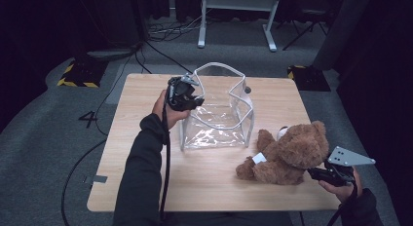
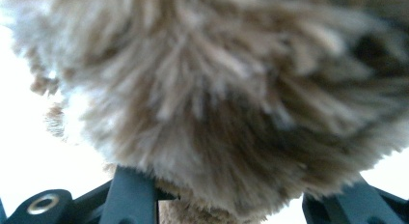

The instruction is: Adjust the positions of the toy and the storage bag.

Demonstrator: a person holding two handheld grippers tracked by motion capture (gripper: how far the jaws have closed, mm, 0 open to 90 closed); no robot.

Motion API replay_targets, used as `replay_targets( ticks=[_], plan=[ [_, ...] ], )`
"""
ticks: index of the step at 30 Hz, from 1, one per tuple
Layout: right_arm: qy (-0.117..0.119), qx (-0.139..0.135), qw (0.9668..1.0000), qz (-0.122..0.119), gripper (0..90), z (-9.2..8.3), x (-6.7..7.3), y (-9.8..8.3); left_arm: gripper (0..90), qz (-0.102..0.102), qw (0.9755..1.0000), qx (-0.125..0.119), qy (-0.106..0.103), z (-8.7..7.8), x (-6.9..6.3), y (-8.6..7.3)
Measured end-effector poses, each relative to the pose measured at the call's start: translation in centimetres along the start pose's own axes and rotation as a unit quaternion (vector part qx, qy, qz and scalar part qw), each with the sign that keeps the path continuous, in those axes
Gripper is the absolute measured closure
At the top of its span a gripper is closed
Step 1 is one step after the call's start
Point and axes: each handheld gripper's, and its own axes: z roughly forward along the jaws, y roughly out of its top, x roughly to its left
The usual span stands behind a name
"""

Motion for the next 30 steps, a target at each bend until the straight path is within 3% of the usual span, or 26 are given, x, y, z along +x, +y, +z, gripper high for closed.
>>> replay_targets(
  ticks=[3,4,5,6,16,22,24,25,27,29,30],
  plan=[
    [-0.010,-0.002,0.9999,0.000,55.5,-0.3,-0.4,-0.1,83.6,0.015,0.9995,0.005,-0.025,-0.6,0.1,-0.6],
    [-0.012,-0.002,0.9999,0.002,55.5,-0.3,-0.5,-0.1,83.6,0.015,0.9995,0.005,-0.025,-0.6,0.1,-0.6],
    [-0.013,-0.003,0.9999,0.003,55.5,-0.4,-0.6,-0.1,83.5,0.030,0.9983,0.011,-0.048,-0.5,-0.3,-0.8],
    [-0.014,-0.002,0.9999,0.004,55.5,-0.4,-0.7,-0.1,83.5,0.034,0.9980,0.014,-0.052,-0.3,-0.5,-0.7],
    [-0.019,-0.008,0.9998,0.009,55.5,-1.3,-1.2,-0.4,82.9,0.031,0.9982,0.002,-0.051,3.3,-2.4,2.0],
    [-0.021,-0.008,0.9996,0.017,55.0,-2.0,-2.0,-1.0,78.5,0.016,0.9990,-0.008,-0.042,4.7,-3.3,2.7],
    [-0.020,-0.008,0.9996,0.018,54.9,-2.1,-2.2,-1.1,70.3,0.019,0.9990,-0.010,-0.039,4.7,-3.4,2.8],
    [-0.019,-0.008,0.9996,0.020,54.5,-2.1,-2.2,-1.1,70.3,0.017,0.9994,-0.013,-0.028,4.5,-3.5,2.8],
    [-0.015,-0.007,0.9996,0.022,53.8,-2.2,-2.4,-1.4,59.3,0.011,0.9995,-0.030,-0.001,3.3,-3.6,2.4],
    [-0.012,-0.008,0.9996,0.023,52.9,-2.2,-2.4,-1.5,56.2,0.001,0.9985,-0.055,0.009,2.0,-3.5,2.0],
    [-0.008,-0.008,0.9997,0.023,52.0,-2.3,-2.5,-1.5,54.5,0.001,0.9975,-0.066,0.026,1.1,-3.4,1.7]
  ],
)
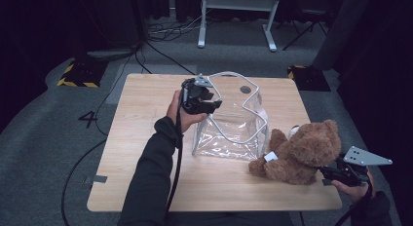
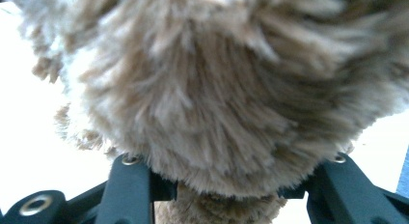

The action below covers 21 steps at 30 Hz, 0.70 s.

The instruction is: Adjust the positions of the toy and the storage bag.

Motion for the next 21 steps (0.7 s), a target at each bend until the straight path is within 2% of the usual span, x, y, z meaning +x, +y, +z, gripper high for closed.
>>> replay_targets(
  ticks=[1,3,6,9,12,13,15,16,19,21],
  plan=[
    [0.005,0.002,1.0000,0.000,50.5,0.0,0.0,0.0,51.2,0.000,0.9999,-0.005,0.010,-0.6,0.0,-0.1],
    [0.012,0.004,0.9999,-0.002,47.5,0.0,0.0,0.0,48.4,0.005,0.9997,-0.015,0.017,-2.0,0.0,-0.6],
    [0.025,0.004,0.9997,0.006,40.9,0.0,-0.2,0.0,38.2,0.026,0.9987,-0.013,0.043,-3.7,-0.7,-1.7],
    [0.038,0.004,0.9992,0.010,34.5,0.0,-0.2,0.1,27.1,0.037,0.9972,-0.014,0.064,-5.1,-1.4,-3.4],
    [0.040,-0.001,0.9991,0.011,28.9,0.2,-0.2,0.1,23.0,0.043,0.9963,-0.013,0.074,-6.3,-1.9,-5.4],
    [0.043,-0.004,0.9989,0.015,26.2,0.3,-0.1,0.1,21.6,0.042,0.9964,-0.012,0.073,-6.6,-2.0,-6.1],
    [0.043,-0.009,0.9986,0.030,17.7,0.6,0.0,0.2,19.6,0.049,0.9951,-0.002,0.086,-6.9,-2.5,-7.5],
    [0.041,-0.010,0.9985,0.034,15.8,0.7,0.0,0.2,19.1,0.056,0.9940,0.002,0.094,-7.0,-2.7,-8.2],
    [0.033,-0.022,0.9977,0.055,13.2,1.2,0.2,0.3,18.4,0.063,0.9927,0.017,0.101,-6.7,-3.2,-10.6],
    [0.023,-0.028,0.9973,0.064,11.7,1.6,0.5,0.4,17.4,0.057,0.9934,0.027,0.095,-6.1,-3.5,-12.3]
  ],
)
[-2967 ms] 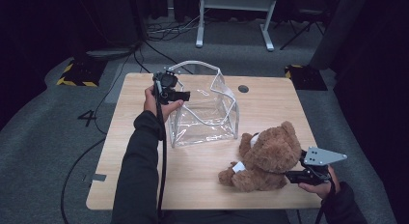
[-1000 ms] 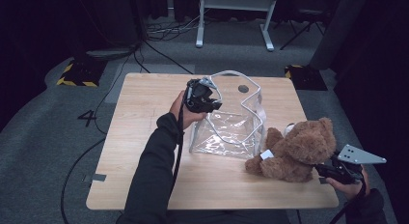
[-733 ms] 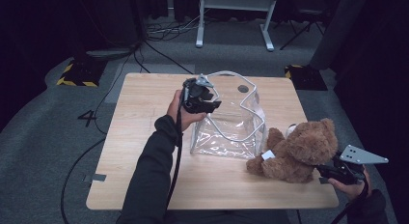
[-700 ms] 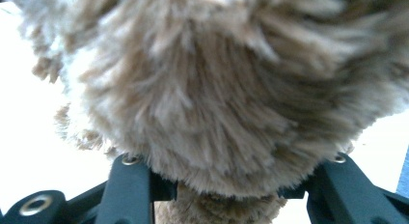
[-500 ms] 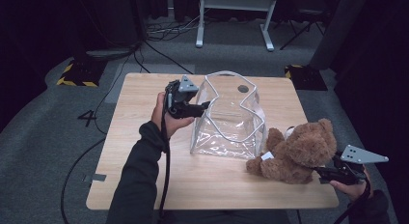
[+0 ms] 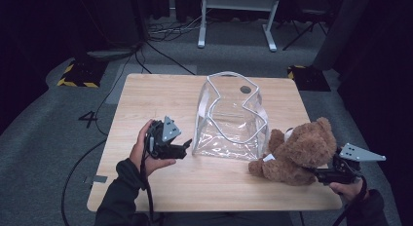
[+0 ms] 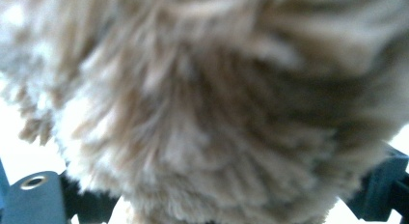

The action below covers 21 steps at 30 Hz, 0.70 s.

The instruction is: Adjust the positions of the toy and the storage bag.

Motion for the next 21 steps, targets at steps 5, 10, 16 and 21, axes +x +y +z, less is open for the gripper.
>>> replay_targets(
  ticks=[5,10,16,21],
  plan=[
    [-0.009,-0.010,0.9996,0.024,9.4,0.9,0.2,0.0,17.0,-0.017,0.9994,0.027,-0.013,1.7,-0.9,-3.7],
    [-0.025,-0.006,0.9992,0.031,19.7,1.1,0.2,0.0,17.1,-0.030,0.9979,0.058,-0.006,2.9,-1.1,-6.4],
    [-0.027,0.007,0.9996,0.004,37.7,1.3,0.7,0.2,17.0,-0.065,0.9947,0.076,-0.021,3.6,-0.6,-9.0],
    [-0.024,0.006,0.9996,-0.014,46.0,1.2,1.1,0.1,17.1,-0.079,0.9930,0.084,-0.028,3.9,-0.2,-10.0]
  ],
)
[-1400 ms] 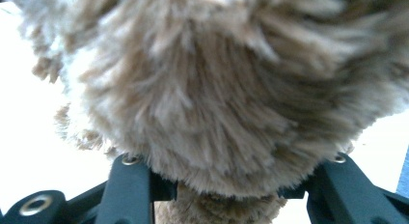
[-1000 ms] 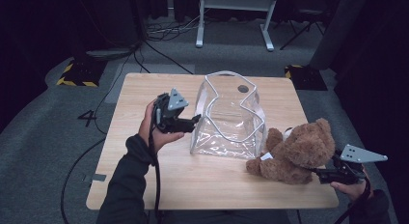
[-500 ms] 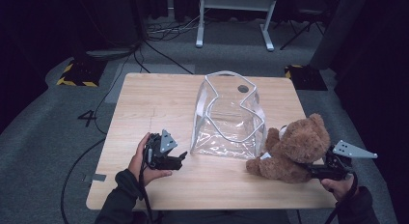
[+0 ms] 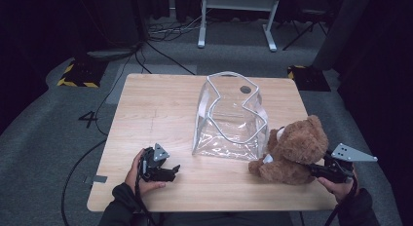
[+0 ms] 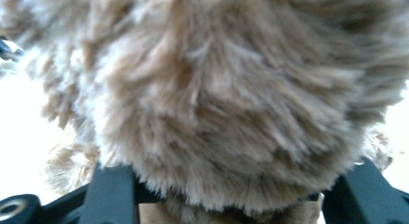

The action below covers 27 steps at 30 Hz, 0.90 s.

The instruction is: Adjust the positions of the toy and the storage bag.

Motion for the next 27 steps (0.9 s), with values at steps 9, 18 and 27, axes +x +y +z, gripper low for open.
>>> replay_targets(
  ticks=[9,18,27],
  plan=[
    [0.006,-0.004,0.9999,-0.014,49.8,-0.4,0.1,-0.2,16.4,-0.004,0.9998,0.022,0.001,0.9,0.2,-0.6],
    [0.007,-0.015,0.9999,-0.004,48.4,-0.7,-0.2,-0.4,13.6,-0.017,0.9996,0.004,-0.020,1.3,0.7,-1.0],
    [-0.001,-0.020,0.9996,-0.020,53.4,-1.1,0.0,-0.5,12.8,-0.015,0.9997,0.004,-0.020,1.5,0.7,-0.9]
  ],
)
